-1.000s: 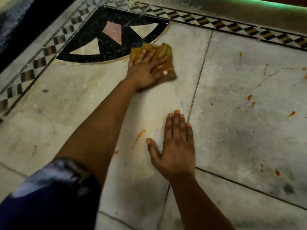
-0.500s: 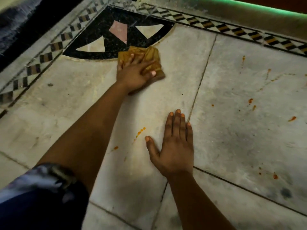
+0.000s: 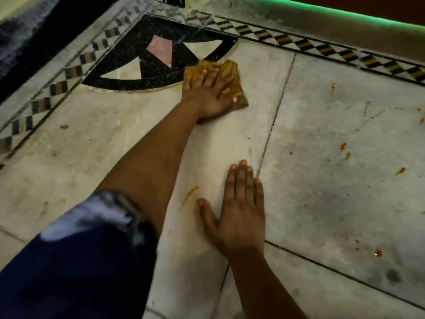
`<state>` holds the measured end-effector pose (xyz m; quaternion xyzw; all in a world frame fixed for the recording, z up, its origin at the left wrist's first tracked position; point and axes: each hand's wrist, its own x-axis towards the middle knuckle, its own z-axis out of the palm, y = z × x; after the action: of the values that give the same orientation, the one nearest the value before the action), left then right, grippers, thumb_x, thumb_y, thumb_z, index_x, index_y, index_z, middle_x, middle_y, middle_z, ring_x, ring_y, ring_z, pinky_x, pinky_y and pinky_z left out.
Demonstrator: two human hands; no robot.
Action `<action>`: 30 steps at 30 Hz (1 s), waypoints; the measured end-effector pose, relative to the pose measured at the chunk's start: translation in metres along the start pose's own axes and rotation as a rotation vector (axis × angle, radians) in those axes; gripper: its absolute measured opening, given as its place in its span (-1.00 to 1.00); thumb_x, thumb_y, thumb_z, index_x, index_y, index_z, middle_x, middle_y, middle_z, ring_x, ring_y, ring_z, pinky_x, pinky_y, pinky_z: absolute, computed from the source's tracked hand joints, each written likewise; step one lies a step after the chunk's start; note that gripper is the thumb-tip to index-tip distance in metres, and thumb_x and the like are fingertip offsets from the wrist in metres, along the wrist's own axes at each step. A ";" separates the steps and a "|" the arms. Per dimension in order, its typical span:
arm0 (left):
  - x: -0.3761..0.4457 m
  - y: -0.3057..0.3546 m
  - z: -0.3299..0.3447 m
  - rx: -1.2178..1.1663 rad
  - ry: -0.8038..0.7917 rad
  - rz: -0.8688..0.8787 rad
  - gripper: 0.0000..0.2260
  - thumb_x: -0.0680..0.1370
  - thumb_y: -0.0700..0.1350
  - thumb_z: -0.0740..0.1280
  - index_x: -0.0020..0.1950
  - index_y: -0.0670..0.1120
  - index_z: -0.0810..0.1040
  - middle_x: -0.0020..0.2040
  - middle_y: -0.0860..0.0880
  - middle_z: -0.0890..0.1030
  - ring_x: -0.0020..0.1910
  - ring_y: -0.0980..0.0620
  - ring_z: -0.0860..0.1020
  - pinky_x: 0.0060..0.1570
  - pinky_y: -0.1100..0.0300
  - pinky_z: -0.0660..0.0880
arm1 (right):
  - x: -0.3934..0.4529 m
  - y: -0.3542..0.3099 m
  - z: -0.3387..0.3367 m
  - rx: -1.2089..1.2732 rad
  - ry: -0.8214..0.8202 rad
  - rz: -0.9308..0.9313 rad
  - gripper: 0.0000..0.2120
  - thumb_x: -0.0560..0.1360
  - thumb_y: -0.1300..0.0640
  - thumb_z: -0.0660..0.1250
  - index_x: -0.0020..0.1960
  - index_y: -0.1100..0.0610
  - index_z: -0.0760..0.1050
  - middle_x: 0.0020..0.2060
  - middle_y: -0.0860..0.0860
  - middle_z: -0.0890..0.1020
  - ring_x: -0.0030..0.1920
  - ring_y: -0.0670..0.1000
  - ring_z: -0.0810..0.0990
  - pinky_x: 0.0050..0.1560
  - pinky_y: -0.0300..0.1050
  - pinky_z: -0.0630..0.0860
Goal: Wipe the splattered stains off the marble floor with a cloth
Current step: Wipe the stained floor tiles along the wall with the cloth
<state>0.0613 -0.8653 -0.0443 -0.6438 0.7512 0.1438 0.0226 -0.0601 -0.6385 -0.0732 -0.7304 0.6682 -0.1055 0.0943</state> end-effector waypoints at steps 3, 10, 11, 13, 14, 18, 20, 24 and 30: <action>0.047 0.014 -0.018 -0.020 -0.091 -0.071 -0.38 0.55 0.33 -0.01 0.52 0.18 -0.15 0.56 0.00 -0.22 0.52 -0.10 -0.23 0.42 -0.22 -0.26 | 0.000 0.000 0.000 0.013 -0.027 0.000 -0.22 0.47 -0.25 -0.01 0.48 0.28 0.16 0.48 0.23 0.18 0.49 0.17 0.15 0.44 0.07 0.00; 0.043 0.038 -0.014 -0.094 -0.047 -0.020 -0.36 0.52 0.34 0.05 0.53 0.18 -0.06 0.57 -0.01 -0.13 0.53 -0.06 -0.16 0.43 -0.16 -0.27 | 0.000 -0.001 -0.003 0.000 -0.064 0.006 -0.22 0.48 -0.26 -0.01 0.48 0.29 0.16 0.48 0.22 0.18 0.49 0.18 0.15 0.43 0.08 0.03; 0.027 0.033 -0.007 -0.080 -0.034 0.033 -0.38 0.52 0.33 0.05 0.52 0.20 -0.04 0.57 0.00 -0.10 0.53 -0.04 -0.14 0.43 -0.14 -0.26 | 0.000 -0.001 -0.002 0.000 -0.061 0.004 -0.21 0.48 -0.28 0.01 0.49 0.28 0.14 0.49 0.21 0.16 0.49 0.16 0.13 0.44 0.07 0.01; -0.016 0.019 0.007 -0.066 -0.002 0.110 -0.39 0.49 0.36 0.02 0.51 0.24 -0.02 0.57 0.04 -0.06 0.53 -0.01 -0.12 0.43 -0.09 -0.23 | -0.001 0.000 -0.002 -0.005 -0.064 0.004 -0.20 0.48 -0.29 0.04 0.50 0.26 0.11 0.50 0.20 0.14 0.50 0.14 0.10 0.45 0.05 -0.01; -0.043 0.010 0.013 -0.060 0.020 0.122 -0.37 0.44 0.39 -0.02 0.50 0.26 0.00 0.56 0.06 -0.04 0.53 0.00 -0.10 0.44 -0.08 -0.20 | -0.001 -0.001 -0.002 -0.008 -0.064 0.005 -0.20 0.47 -0.28 0.04 0.50 0.26 0.11 0.50 0.20 0.14 0.50 0.14 0.10 0.45 0.05 -0.01; -0.132 -0.020 0.032 -0.089 0.045 0.049 -0.32 0.34 0.41 -0.12 0.47 0.33 0.02 0.55 0.13 -0.03 0.53 0.05 -0.11 0.44 -0.06 -0.20 | 0.000 -0.001 -0.003 -0.007 -0.061 0.009 -0.20 0.46 -0.28 0.06 0.49 0.28 0.14 0.48 0.22 0.17 0.49 0.16 0.13 0.45 0.06 0.01; -0.135 -0.026 0.032 -0.133 0.028 -0.002 -0.35 0.36 0.41 -0.06 0.46 0.34 0.03 0.55 0.15 -0.05 0.53 0.06 -0.14 0.42 -0.05 -0.23 | -0.001 -0.002 -0.002 -0.008 -0.052 0.003 -0.19 0.46 -0.27 0.05 0.49 0.28 0.13 0.48 0.22 0.17 0.49 0.16 0.13 0.45 0.06 0.00; -0.078 -0.017 0.021 -0.155 0.035 -0.105 -0.45 0.50 0.33 0.04 0.48 0.30 0.04 0.56 0.08 -0.10 0.53 -0.01 -0.17 0.42 -0.12 -0.23 | -0.002 -0.001 0.001 -0.027 -0.030 -0.012 -0.19 0.46 -0.28 0.01 0.50 0.27 0.10 0.49 0.22 0.14 0.50 0.16 0.12 0.46 0.05 -0.05; -0.108 -0.001 0.029 -0.075 0.013 0.011 -0.50 0.56 0.26 0.07 0.48 0.31 0.02 0.56 0.08 -0.12 0.52 0.01 -0.20 0.42 -0.10 -0.27 | -0.001 0.002 0.001 -0.053 -0.040 -0.044 -0.16 0.43 -0.31 -0.19 0.53 0.23 -0.08 0.53 0.18 -0.03 0.53 0.12 -0.08 0.45 -0.02 -0.24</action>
<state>0.0760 -0.7545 -0.0484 -0.6410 0.7489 0.1678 -0.0073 -0.0614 -0.6376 -0.0745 -0.7492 0.6525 -0.0752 0.0859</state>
